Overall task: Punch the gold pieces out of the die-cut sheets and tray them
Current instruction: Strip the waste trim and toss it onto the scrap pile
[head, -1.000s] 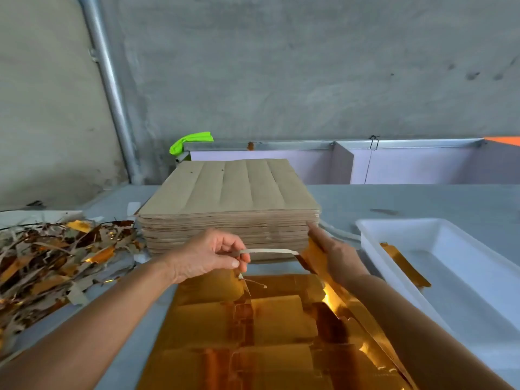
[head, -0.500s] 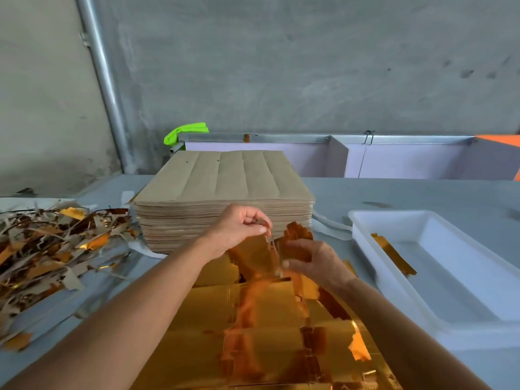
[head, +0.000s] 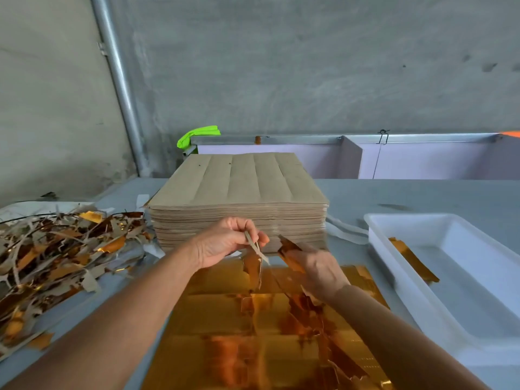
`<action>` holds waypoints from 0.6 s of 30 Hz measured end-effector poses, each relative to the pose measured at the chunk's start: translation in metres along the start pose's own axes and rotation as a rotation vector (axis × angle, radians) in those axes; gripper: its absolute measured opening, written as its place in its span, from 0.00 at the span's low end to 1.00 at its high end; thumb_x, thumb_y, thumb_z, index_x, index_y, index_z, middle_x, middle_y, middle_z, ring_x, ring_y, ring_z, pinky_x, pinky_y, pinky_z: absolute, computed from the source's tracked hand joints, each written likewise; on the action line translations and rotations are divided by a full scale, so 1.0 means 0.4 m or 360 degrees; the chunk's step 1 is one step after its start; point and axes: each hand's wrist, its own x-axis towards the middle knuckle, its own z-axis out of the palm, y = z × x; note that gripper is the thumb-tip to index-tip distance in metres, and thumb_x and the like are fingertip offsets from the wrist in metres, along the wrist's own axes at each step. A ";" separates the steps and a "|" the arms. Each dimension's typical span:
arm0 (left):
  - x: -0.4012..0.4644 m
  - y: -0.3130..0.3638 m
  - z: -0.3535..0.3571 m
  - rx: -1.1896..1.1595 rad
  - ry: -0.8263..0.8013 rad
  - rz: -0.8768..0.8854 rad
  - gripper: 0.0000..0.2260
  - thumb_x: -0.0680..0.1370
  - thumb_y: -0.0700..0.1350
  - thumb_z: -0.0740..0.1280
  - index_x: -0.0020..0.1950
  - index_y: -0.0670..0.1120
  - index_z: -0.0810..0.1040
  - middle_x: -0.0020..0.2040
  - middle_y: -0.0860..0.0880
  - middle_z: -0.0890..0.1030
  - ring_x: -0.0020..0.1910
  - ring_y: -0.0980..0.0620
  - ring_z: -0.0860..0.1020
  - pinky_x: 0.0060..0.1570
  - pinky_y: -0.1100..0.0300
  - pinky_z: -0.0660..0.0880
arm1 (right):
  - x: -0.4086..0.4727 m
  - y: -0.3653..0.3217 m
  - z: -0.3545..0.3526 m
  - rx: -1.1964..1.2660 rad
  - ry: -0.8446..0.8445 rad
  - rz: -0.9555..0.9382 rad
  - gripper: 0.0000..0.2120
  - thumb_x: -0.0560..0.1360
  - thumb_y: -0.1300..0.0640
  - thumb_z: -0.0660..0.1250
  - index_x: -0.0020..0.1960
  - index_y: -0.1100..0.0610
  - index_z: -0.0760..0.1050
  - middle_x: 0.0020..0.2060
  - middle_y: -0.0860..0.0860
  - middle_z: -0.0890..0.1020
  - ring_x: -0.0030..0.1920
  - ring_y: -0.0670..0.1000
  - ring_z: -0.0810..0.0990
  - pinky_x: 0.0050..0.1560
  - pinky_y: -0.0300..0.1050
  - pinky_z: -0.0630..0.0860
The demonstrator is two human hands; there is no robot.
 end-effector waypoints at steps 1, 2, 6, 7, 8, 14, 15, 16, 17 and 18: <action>0.008 -0.004 0.006 -0.0046 0.0080 -0.0023 0.17 0.76 0.28 0.60 0.34 0.44 0.78 0.43 0.43 0.83 0.45 0.50 0.81 0.43 0.61 0.78 | 0.007 -0.023 0.003 0.0027 0.0007 -0.0066 0.15 0.75 0.54 0.67 0.61 0.53 0.76 0.57 0.50 0.77 0.50 0.52 0.79 0.50 0.42 0.77; 0.018 -0.005 0.012 -0.0078 0.0172 -0.0042 0.15 0.77 0.28 0.61 0.36 0.43 0.78 0.44 0.42 0.83 0.45 0.49 0.81 0.43 0.60 0.78 | 0.014 -0.039 0.003 0.0069 0.0019 -0.0090 0.15 0.72 0.53 0.69 0.59 0.54 0.77 0.56 0.50 0.77 0.49 0.52 0.79 0.48 0.42 0.77; 0.049 0.001 0.040 -0.0104 0.0461 -0.0093 0.10 0.76 0.31 0.65 0.42 0.44 0.81 0.40 0.46 0.83 0.42 0.50 0.80 0.49 0.55 0.77 | 0.016 -0.061 0.002 0.0191 0.0069 -0.0061 0.19 0.68 0.53 0.70 0.58 0.55 0.77 0.55 0.50 0.77 0.50 0.54 0.78 0.48 0.45 0.76; 0.054 0.003 0.047 -0.0084 0.0516 -0.0110 0.10 0.76 0.33 0.65 0.43 0.45 0.82 0.40 0.47 0.83 0.41 0.52 0.80 0.50 0.54 0.77 | 0.011 -0.062 0.002 0.0202 0.0088 -0.0042 0.20 0.68 0.52 0.70 0.59 0.54 0.77 0.55 0.50 0.76 0.51 0.53 0.78 0.49 0.45 0.77; 0.060 0.004 0.055 -0.0069 0.0557 -0.0125 0.10 0.76 0.34 0.66 0.45 0.47 0.83 0.41 0.48 0.84 0.41 0.52 0.80 0.50 0.54 0.77 | 0.008 -0.065 0.003 0.0210 0.0114 -0.0020 0.22 0.67 0.49 0.72 0.60 0.53 0.76 0.56 0.49 0.76 0.52 0.52 0.77 0.50 0.45 0.77; 0.076 -0.006 0.096 -0.0232 0.0657 -0.0226 0.02 0.75 0.42 0.69 0.46 0.47 0.81 0.44 0.48 0.84 0.43 0.51 0.82 0.36 0.60 0.78 | 0.000 -0.093 -0.023 0.0551 0.0297 0.0222 0.27 0.70 0.37 0.66 0.56 0.58 0.80 0.54 0.53 0.79 0.52 0.53 0.79 0.48 0.39 0.74; 0.076 -0.005 0.101 -0.0260 0.0652 -0.0229 0.01 0.75 0.42 0.69 0.45 0.46 0.80 0.41 0.48 0.84 0.39 0.53 0.82 0.31 0.62 0.77 | -0.002 -0.097 -0.028 0.0444 0.0267 0.0240 0.20 0.72 0.44 0.69 0.57 0.57 0.79 0.55 0.52 0.78 0.52 0.53 0.79 0.48 0.38 0.74; 0.078 -0.003 0.105 -0.0253 0.0652 -0.0227 0.02 0.75 0.42 0.69 0.43 0.46 0.80 0.37 0.49 0.84 0.34 0.54 0.82 0.28 0.63 0.75 | -0.003 -0.100 -0.027 0.0354 0.0237 0.0246 0.18 0.73 0.48 0.70 0.59 0.56 0.77 0.56 0.50 0.76 0.53 0.53 0.79 0.49 0.39 0.75; 0.078 -0.001 0.108 -0.0213 0.0660 -0.0225 0.03 0.76 0.42 0.69 0.42 0.46 0.80 0.34 0.50 0.83 0.31 0.56 0.81 0.26 0.63 0.75 | -0.006 -0.107 -0.026 0.0312 0.0202 0.0258 0.20 0.72 0.47 0.71 0.60 0.55 0.76 0.58 0.48 0.75 0.52 0.53 0.79 0.51 0.42 0.76; 0.079 0.000 0.110 -0.0158 0.0675 -0.0223 0.04 0.76 0.42 0.68 0.42 0.47 0.80 0.33 0.51 0.83 0.30 0.56 0.81 0.27 0.63 0.75 | -0.008 -0.112 -0.023 0.0321 0.0167 0.0278 0.23 0.71 0.43 0.71 0.60 0.55 0.76 0.59 0.47 0.73 0.51 0.53 0.79 0.51 0.44 0.77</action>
